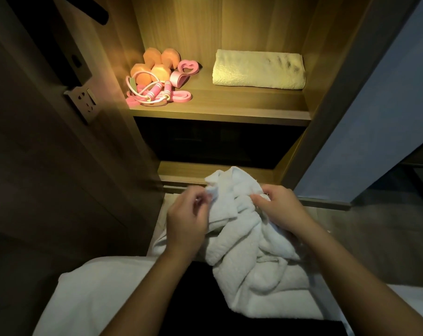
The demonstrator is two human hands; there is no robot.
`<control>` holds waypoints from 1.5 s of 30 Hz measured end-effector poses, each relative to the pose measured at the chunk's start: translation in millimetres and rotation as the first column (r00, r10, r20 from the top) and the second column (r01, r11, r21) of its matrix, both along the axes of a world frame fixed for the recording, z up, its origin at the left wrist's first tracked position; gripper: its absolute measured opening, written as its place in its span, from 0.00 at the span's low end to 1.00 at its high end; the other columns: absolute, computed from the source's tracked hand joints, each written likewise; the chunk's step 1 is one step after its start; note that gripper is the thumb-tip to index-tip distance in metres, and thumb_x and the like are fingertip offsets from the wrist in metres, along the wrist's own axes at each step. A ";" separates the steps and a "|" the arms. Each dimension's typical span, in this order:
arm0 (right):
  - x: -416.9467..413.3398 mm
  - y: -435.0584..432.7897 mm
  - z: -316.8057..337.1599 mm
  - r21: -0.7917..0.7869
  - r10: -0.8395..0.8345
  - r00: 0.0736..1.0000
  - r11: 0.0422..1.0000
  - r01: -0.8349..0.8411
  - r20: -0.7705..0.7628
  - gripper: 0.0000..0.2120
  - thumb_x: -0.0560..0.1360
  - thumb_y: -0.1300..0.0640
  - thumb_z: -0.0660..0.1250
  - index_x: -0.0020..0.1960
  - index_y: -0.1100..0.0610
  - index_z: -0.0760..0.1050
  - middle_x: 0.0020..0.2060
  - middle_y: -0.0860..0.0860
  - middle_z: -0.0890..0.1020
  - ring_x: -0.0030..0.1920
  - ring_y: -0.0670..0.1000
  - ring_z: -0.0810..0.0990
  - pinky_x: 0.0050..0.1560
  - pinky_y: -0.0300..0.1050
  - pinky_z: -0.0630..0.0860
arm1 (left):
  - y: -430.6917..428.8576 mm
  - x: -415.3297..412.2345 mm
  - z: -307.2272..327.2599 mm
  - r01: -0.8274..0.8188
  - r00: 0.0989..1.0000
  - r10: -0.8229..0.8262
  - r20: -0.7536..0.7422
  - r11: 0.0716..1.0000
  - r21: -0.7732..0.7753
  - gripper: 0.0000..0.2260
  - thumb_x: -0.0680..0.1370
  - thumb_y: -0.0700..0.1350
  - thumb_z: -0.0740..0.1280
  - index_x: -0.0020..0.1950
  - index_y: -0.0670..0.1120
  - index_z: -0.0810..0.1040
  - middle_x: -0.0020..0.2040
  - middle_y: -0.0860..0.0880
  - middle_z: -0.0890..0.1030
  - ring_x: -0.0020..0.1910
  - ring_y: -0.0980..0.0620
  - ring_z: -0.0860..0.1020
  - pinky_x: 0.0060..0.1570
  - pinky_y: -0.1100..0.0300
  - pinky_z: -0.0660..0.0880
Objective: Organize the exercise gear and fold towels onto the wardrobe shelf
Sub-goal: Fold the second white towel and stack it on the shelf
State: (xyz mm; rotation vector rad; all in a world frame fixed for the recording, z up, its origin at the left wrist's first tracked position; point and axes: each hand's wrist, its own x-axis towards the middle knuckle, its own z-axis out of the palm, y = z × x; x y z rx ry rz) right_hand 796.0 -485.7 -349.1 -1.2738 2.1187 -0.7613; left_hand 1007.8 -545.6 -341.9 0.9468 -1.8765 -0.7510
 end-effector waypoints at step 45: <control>-173.5 14.7 89.2 -0.118 -0.526 0.810 0.815 0.567 0.262 0.14 0.80 0.58 0.63 0.64 0.61 0.75 0.59 0.61 0.78 0.58 0.61 0.77 0.55 0.54 0.75 | -188.7 21.3 96.7 -0.331 0.935 0.354 -0.001 0.876 0.351 0.09 0.81 0.49 0.64 0.58 0.49 0.77 0.53 0.49 0.78 0.51 0.49 0.76 0.44 0.56 0.73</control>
